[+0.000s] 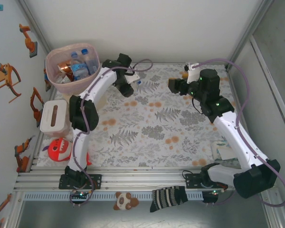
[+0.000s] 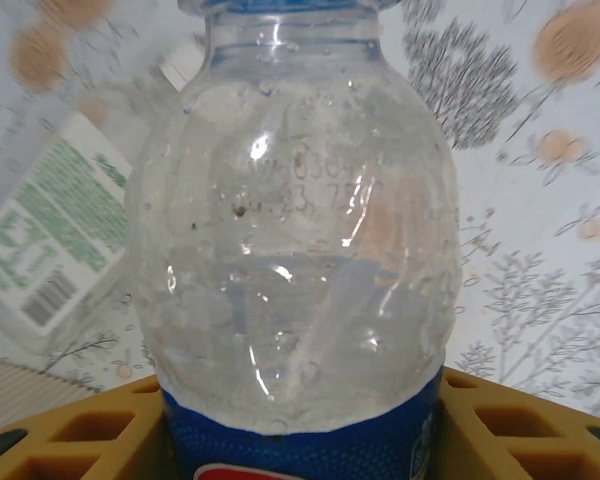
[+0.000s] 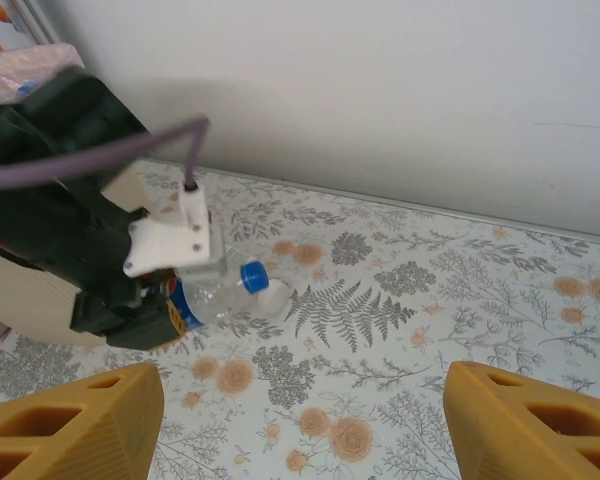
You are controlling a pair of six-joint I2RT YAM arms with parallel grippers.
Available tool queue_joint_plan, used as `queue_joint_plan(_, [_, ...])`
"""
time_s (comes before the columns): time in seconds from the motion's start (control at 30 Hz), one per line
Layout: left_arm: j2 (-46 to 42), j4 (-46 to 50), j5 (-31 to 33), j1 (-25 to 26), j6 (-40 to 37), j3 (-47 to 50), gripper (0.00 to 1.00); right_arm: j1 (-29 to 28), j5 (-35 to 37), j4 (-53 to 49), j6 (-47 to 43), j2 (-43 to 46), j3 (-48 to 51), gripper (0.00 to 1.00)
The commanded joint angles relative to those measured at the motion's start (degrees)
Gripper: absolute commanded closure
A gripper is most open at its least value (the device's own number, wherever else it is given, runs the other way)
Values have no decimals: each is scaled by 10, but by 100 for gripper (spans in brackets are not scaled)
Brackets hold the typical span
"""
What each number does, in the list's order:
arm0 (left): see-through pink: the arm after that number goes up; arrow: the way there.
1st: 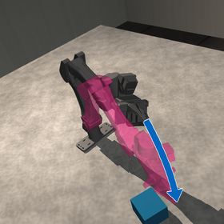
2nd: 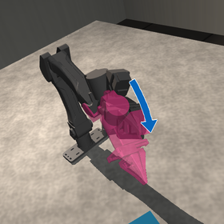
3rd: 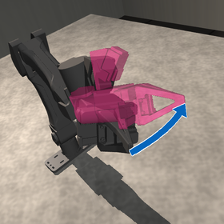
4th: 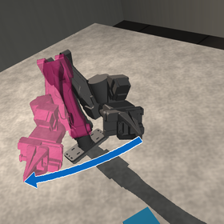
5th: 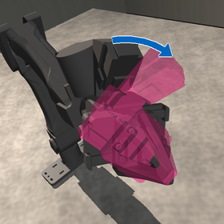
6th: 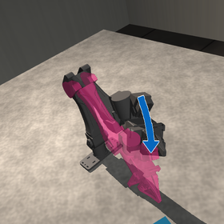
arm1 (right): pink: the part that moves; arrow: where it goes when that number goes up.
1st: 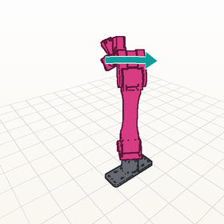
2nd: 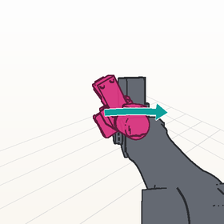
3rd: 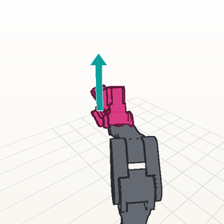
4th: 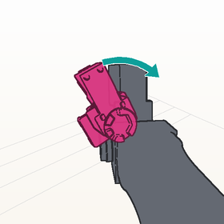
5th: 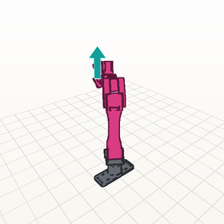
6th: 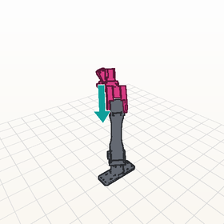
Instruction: Put the plastic bottles in the bin
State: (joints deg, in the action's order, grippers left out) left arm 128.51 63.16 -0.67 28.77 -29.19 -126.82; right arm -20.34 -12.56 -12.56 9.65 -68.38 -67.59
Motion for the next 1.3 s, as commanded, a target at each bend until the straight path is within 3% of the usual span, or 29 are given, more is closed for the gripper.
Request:
queue_joint_plan(0.0, [-51, -13, -53, -5, 24, 0, 47, -2, -2, 19, 9, 10, 3, 27])
queue_joint_plan(0.33, [-153, -57, -129, -28, 85, -3, 53, -2, -4, 22, 10, 6, 4, 27])
queue_joint_plan(0.6, [-224, -76, -152, -66, 155, -7, 55, -2, -7, 30, 16, 4, 8, 27])
queue_joint_plan(0.87, [-283, -107, -155, -151, 255, 9, 57, -2, -12, 45, 24, -2, 20, 27])
queue_joint_plan(1.17, [-364, -225, -130, -287, 389, 149, 57, -2, -25, 65, 29, -22, 26, 27])
queue_joint_plan(1.27, [-374, -249, -92, -315, 401, 185, 58, -2, -27, 65, 27, -25, 27, 27])
